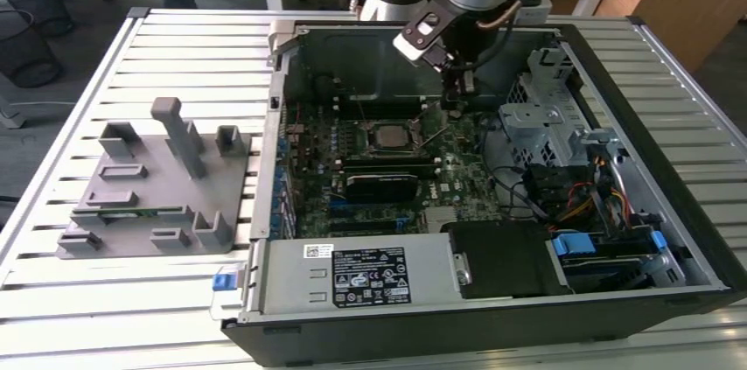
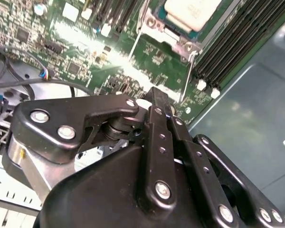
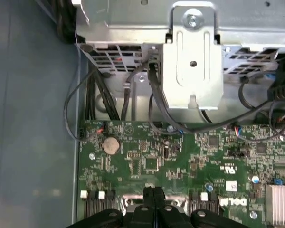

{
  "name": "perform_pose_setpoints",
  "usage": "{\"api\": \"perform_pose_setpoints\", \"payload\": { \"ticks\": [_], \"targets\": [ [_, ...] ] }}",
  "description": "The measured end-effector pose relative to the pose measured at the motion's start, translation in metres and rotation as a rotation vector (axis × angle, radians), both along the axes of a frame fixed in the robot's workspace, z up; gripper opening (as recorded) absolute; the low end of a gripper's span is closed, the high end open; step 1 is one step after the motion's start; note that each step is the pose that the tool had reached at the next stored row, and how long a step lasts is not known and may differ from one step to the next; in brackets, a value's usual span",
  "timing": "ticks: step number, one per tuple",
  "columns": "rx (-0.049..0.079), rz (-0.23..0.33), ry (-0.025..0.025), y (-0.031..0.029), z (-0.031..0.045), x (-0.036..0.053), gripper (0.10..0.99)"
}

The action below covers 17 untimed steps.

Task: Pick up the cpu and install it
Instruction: 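Close the cpu cover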

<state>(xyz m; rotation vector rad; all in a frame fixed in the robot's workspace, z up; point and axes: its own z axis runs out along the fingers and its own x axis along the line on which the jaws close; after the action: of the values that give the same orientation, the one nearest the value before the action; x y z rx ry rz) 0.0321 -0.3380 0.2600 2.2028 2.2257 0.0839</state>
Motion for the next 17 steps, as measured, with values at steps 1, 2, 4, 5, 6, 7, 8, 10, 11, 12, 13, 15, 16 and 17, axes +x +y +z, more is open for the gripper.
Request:
{"api": "perform_pose_setpoints", "payload": {
  "ticks": [1,2,4,5,6,7,8,10,11,12,13,15,16,17],
  "targets": [
    [0.000,0.000,0.0000,0.0006,-0.0004,0.0015,0.106],
    [0.000,0.000,0.0000,0.0010,-0.0009,0.0026,0.106],
    [0.000,0.000,0.0000,0.0014,-0.0020,0.0047,0.106],
    [0.000,0.000,0.0000,0.0016,-0.0028,0.0057,0.106],
    [0.000,0.000,0.0000,0.0017,-0.0035,0.0072,0.106],
    [0.000,0.000,0.0000,0.0018,-0.0040,0.0088,0.106],
    [0.000,0.000,0.0001,0.0019,-0.0045,0.0099,0.106],
    [-0.001,0.000,0.0001,0.0019,-0.0061,0.0118,0.106],
    [-0.001,0.000,0.0001,0.0019,-0.0076,0.0123,0.106],
    [-0.001,0.000,0.0004,0.0019,-0.0094,0.0127,0.106],
    [-0.001,0.000,0.0008,0.0019,-0.0112,0.0128,0.106],
    [-0.001,0.000,0.0024,0.0019,-0.0150,0.0128,0.106],
    [-0.001,0.000,0.0032,0.0019,-0.0166,0.0127,0.106],
    [-0.001,0.000,0.0035,0.0020,-0.0173,0.0117,0.106]
  ]
}}
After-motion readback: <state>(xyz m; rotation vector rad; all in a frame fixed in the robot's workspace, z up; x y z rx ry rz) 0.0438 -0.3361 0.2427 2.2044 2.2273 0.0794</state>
